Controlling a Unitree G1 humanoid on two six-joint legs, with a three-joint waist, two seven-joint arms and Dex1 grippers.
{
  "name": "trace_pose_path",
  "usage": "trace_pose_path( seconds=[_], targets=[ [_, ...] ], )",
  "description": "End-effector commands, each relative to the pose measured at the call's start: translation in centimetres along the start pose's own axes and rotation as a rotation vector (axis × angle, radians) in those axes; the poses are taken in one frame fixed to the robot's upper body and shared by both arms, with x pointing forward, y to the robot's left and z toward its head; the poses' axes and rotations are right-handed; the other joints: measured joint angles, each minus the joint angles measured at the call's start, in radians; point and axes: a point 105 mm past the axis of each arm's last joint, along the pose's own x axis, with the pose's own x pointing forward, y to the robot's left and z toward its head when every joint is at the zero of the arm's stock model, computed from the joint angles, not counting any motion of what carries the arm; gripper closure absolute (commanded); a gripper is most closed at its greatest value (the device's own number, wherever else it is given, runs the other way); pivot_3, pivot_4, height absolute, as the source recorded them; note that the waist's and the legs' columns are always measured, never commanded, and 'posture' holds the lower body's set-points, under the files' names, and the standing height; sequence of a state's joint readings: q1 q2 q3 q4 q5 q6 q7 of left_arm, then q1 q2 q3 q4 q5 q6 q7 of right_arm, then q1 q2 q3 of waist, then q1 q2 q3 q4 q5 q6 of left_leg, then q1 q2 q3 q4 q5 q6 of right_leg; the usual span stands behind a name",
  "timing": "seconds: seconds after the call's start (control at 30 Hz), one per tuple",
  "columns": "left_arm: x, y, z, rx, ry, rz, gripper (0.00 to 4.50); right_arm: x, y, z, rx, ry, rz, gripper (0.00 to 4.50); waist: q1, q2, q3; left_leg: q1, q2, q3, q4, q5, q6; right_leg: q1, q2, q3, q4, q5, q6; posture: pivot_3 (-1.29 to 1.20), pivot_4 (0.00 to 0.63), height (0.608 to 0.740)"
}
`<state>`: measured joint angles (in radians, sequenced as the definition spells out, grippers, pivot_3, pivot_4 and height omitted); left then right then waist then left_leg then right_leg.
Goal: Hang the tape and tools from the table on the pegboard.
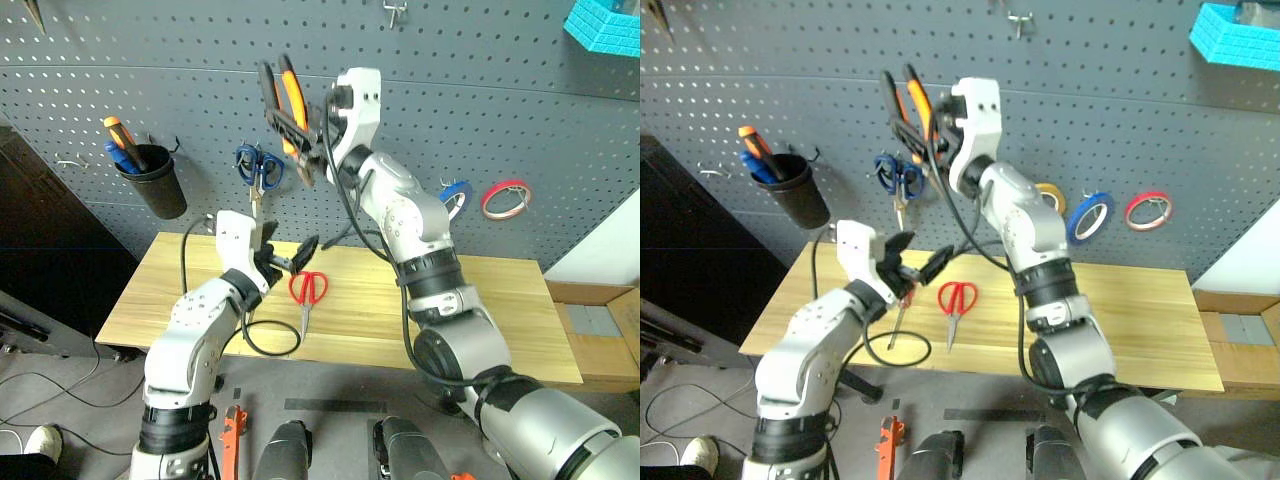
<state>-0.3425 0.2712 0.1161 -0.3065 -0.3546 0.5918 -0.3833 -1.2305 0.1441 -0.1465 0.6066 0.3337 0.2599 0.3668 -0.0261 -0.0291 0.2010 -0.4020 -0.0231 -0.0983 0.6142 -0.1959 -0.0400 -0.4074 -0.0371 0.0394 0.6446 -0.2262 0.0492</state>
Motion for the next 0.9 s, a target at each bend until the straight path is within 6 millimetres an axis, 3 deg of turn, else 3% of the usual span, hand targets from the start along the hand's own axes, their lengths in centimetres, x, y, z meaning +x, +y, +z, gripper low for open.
trace_pose_path(
  seconds=[0.03,0.33,0.47,0.67,0.9],
  targets=[
    [1.8,1.6,2.8,0.057,-0.085,-0.004,0.0,1.6,0.6,2.1,-0.041,-0.111,0.014,1.68,0.0,0.0,0.0,0.0,0.0,0.0,-0.001,0.0,0.0,-0.001,0.0,0.0,0.0,0.0,-0.001,0.08,0.111,0.74],
    [4.9,3.8,4.8,0.119,-0.105,-0.048,0.0,2.7,0.6,1.8,-0.056,-0.16,-0.014,1.68,-0.003,0.0,0.003,-0.006,0.001,0.001,-0.007,0.0,-0.001,-0.01,0.001,0.001,0.002,-0.001,-0.002,0.11,0.168,0.74],
    [5.1,3.8,4.5,0.121,-0.101,-0.053,0.0,2.6,0.3,1.2,-0.094,-0.168,-0.05,1.68,-0.002,0.0,0.004,-0.014,0.001,0.0,-0.006,0.001,-0.002,-0.019,0.001,0.001,0.003,-0.001,-0.003,0.12,0.18,0.74],
    [4.7,2.7,2.9,0.099,-0.06,-0.108,0.0,2.2,-0.6,2.4,-0.223,-0.222,-0.124,1.68,0.0,0.001,0.005,-0.015,0.001,0.0,-0.006,0.001,-0.002,-0.019,0.001,0.001,0.003,-0.001,-0.003,0.11,0.186,0.74],
    [4.7,2.4,2.8,0.089,-0.061,-0.12,0.0,1.2,-1.6,2.9,-0.339,-0.285,-0.19,1.68,-0.001,0.001,0.005,-0.014,0.001,-0.002,-0.006,0.002,-0.004,-0.019,0.001,0.0,0.005,0.0,-0.003,0.11,0.178,0.74]
  ],
)
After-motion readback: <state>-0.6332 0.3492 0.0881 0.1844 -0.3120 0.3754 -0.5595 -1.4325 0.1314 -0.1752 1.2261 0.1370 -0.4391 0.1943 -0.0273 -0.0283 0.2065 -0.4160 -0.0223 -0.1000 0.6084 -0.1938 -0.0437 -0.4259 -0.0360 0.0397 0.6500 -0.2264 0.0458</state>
